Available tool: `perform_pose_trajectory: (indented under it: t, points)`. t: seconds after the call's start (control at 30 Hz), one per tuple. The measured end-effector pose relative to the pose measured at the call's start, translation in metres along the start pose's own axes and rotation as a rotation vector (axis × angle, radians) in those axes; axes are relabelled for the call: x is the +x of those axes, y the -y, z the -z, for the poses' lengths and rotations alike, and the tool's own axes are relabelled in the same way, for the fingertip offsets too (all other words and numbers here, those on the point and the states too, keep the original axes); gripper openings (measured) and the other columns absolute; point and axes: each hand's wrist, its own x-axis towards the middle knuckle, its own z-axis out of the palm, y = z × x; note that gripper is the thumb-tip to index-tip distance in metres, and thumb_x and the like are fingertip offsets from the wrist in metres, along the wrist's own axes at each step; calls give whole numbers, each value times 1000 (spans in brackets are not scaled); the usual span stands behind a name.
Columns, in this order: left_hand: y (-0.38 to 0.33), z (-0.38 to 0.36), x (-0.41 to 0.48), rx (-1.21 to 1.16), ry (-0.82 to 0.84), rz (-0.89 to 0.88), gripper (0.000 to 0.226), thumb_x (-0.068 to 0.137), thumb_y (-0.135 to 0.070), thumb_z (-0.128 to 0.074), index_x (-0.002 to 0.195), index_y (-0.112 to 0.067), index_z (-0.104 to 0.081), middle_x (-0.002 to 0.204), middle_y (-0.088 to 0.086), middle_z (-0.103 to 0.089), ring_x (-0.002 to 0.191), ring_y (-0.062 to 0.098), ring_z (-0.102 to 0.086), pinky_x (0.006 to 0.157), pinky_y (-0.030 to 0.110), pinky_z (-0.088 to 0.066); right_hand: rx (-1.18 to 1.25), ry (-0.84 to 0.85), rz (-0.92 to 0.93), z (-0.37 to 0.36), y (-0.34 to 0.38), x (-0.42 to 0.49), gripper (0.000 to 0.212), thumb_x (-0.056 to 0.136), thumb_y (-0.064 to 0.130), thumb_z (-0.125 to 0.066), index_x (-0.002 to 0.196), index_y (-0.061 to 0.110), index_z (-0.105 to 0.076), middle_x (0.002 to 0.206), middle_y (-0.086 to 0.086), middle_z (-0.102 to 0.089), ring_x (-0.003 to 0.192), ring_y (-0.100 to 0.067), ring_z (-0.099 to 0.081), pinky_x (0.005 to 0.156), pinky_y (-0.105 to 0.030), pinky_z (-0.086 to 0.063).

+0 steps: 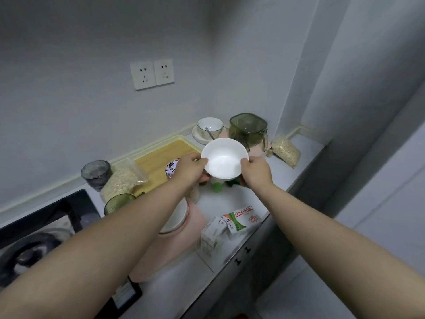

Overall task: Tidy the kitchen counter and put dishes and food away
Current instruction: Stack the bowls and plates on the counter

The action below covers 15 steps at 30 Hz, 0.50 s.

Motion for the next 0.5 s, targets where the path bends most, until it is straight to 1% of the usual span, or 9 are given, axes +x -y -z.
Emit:
perform_pose_trajectory:
  t: [0.03, 0.07, 0.1, 0.13, 0.17, 0.23, 0.33, 0.4, 0.5]
  points:
    - [0, 9, -6, 6, -14, -1, 20, 92, -8, -51, 109, -2, -62, 75, 6, -60, 48, 12, -63, 59, 32, -59, 3, 14, 11, -5, 4, -5, 31, 89, 18, -41, 87, -3, -65, 67, -15, -60, 72, -38, -60, 66, -42, -53]
    - [0, 17, -12, 6, -26, -3, 20, 93, -8, -50, 108, -1, -62, 73, 7, -59, 43, 9, -61, 52, 28, -58, 3, 27, 19, -9, 7, -10, 34, 88, 19, -42, 88, -5, -65, 71, -21, -63, 72, -41, -61, 70, -47, -54]
    - [0, 27, -17, 9, -38, 0, 20, 93, -8, -50, 108, 0, -61, 76, 9, -60, 44, 12, -61, 46, 25, -56, 4, 43, 33, -14, 11, -14, 34, 87, 19, -42, 84, -6, -64, 72, -24, -62, 70, -40, -61, 71, -50, -54]
    - [1, 37, -22, 6, -50, 2, 21, 93, -8, -49, 109, 0, -61, 80, 12, -60, 48, 16, -62, 44, 23, -55, 6, 64, 45, -20, 15, -18, 32, 85, 19, -42, 76, -4, -62, 69, -23, -61, 65, -36, -58, 71, -52, -54]
    - [2, 44, -25, 12, -56, 5, 22, 93, -7, -48, 109, 0, -62, 84, 13, -61, 52, 20, -63, 45, 24, -56, 13, 82, 55, -25, 17, -21, 30, 84, 19, -43, 69, -2, -59, 66, -22, -59, 62, -33, -56, 70, -52, -54]
    - [5, 62, -32, 37, -72, 9, 22, 91, -5, -46, 105, -1, -63, 79, 10, -63, 53, 22, -65, 52, 28, -59, 9, 127, 77, -36, 23, -27, 29, 83, 18, -43, 66, 0, -58, 64, -23, -59, 57, -29, -54, 66, -52, -54]
    - [13, 85, -39, 64, -85, 12, 19, 89, -4, -46, 97, -3, -63, 72, 8, -63, 48, 20, -66, 51, 25, -58, -12, 194, 96, -48, 29, -39, 28, 85, 13, -44, 65, -1, -57, 59, -22, -59, 49, -29, -53, 60, -46, -54]
    - [22, 100, -45, 79, -112, 19, 15, 90, -5, -47, 89, -4, -62, 71, 8, -62, 50, 22, -66, 53, 28, -59, -30, 238, 102, -60, 32, -47, 26, 84, 11, -44, 65, -2, -57, 63, -27, -61, 51, -29, -53, 61, -47, -53]
    - [33, 112, -48, 127, -137, 42, 16, 90, -7, -49, 80, -7, -62, 72, 8, -62, 52, 26, -67, 65, 38, -60, -93, 273, 116, -74, 32, -52, 26, 79, 10, -45, 70, -9, -61, 74, -33, -64, 59, -35, -56, 65, -52, -53]
